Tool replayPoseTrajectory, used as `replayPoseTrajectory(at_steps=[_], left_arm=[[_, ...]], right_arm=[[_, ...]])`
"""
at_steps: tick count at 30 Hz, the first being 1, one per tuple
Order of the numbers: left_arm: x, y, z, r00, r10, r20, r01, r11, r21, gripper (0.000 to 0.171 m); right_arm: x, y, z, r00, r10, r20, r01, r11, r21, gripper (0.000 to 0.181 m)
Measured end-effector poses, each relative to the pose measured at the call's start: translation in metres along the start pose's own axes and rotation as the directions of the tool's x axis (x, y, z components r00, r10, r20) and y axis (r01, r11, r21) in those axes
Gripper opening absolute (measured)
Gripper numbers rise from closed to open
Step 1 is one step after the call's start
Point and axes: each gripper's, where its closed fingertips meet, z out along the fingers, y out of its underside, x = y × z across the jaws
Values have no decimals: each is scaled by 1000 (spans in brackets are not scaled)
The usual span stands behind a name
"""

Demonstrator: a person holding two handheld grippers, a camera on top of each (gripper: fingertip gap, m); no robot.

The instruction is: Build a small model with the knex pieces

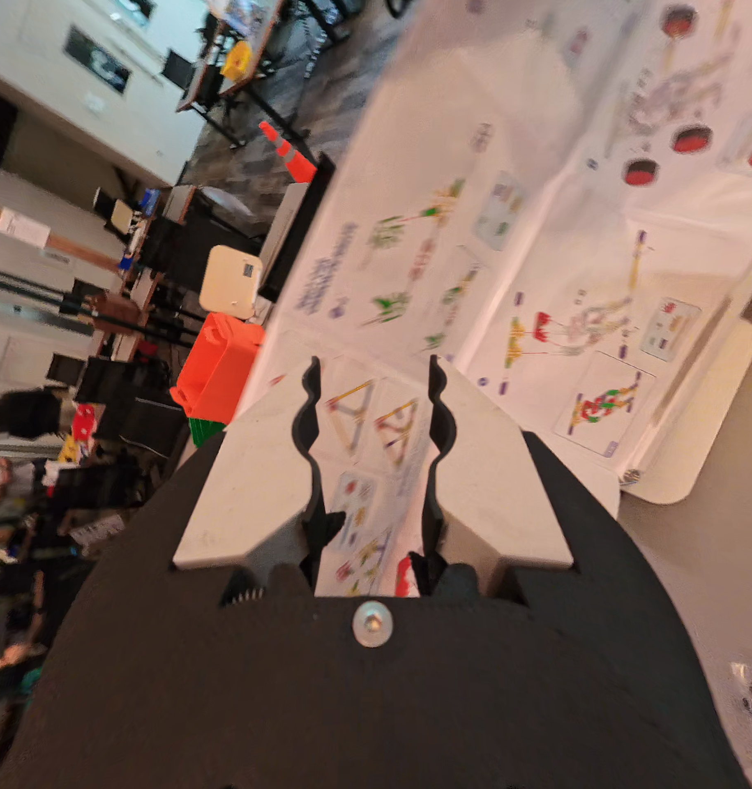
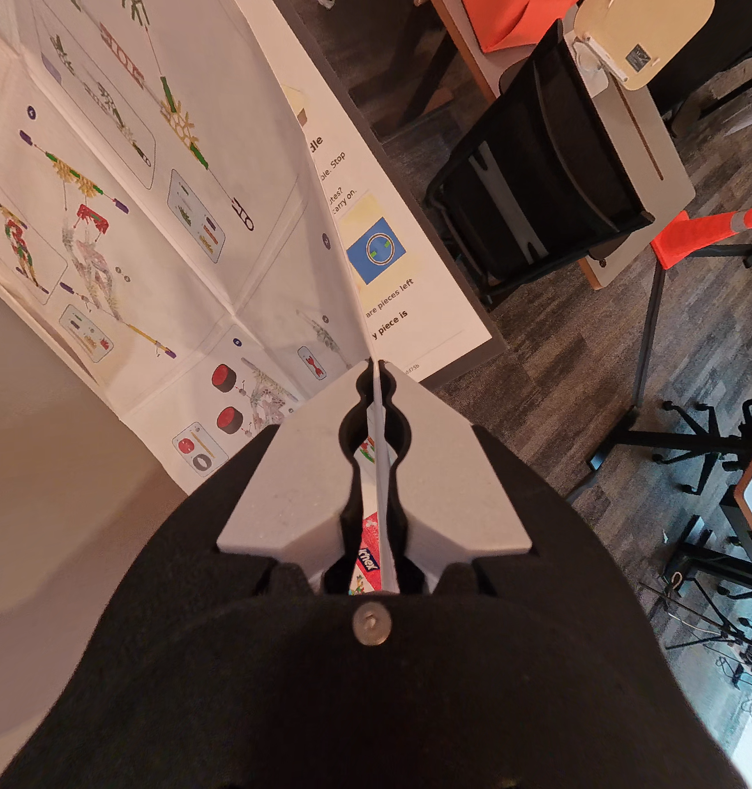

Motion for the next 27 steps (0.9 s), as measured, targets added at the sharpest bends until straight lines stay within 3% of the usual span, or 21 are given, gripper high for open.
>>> replayPoseTrajectory(at_steps=[3, 5, 9, 11, 15, 17, 19, 20, 22, 23, 25, 27], left_arm=[[49, -7, 52, 990, 138, -39, -139, 990, -26, 51], [67, -11, 84, 991, 113, -77, -114, 993, -11, 54], [73, -7, 126, 997, 57, -55, -57, 998, -4, 55], [76, -6, 134, 998, 23, -52, -21, 1000, 22, 55], [65, -10, 135, 999, -26, 22, 24, 996, 88, 54], [58, -9, 136, 996, -76, 41, 72, 993, 98, 61], [54, -9, 137, 992, -110, 58, 103, 988, 116, 61], [53, -9, 137, 991, -120, 62, 112, 986, 123, 62], [53, -9, 137, 988, -136, 69, 126, 982, 138, 61], [54, -9, 137, 987, -141, 71, 130, 981, 147, 61], [54, -9, 136, 987, -144, 78, 130, 979, 154, 61], [54, -9, 136, 985, -150, 82, 136, 979, 152, 61]], right_arm=[[3, -2, 6, 1000, -4, -26, 4, 1000, 11, 0], [7, -3, 9, 998, -7, -66, 8, 1000, 26, 5], [16, -3, 5, 983, 5, -182, 9, 997, 79, 54], [7, -1, -12, 980, 36, -197, -7, 989, 146, 61], [-58, 15, -52, 994, 56, -93, -25, 950, 310, 28], [-116, 30, -58, 995, 43, 87, -71, 932, 355, 16], [-175, 60, -50, 961, 48, 272, -133, 943, 306, 21], [-194, 78, -41, 950, 77, 303, -163, 949, 271, 27], [-236, 113, -22, 888, 178, 423, -283, 938, 199, 33], [-256, 123, -16, 822, 243, 514, -385, 904, 188, 42], [-287, 137, -1, 646, 367, 669, -590, 796, 134, 49], [-298, 150, 24, 522, 482, 704, -734, 675, 83, 60]])
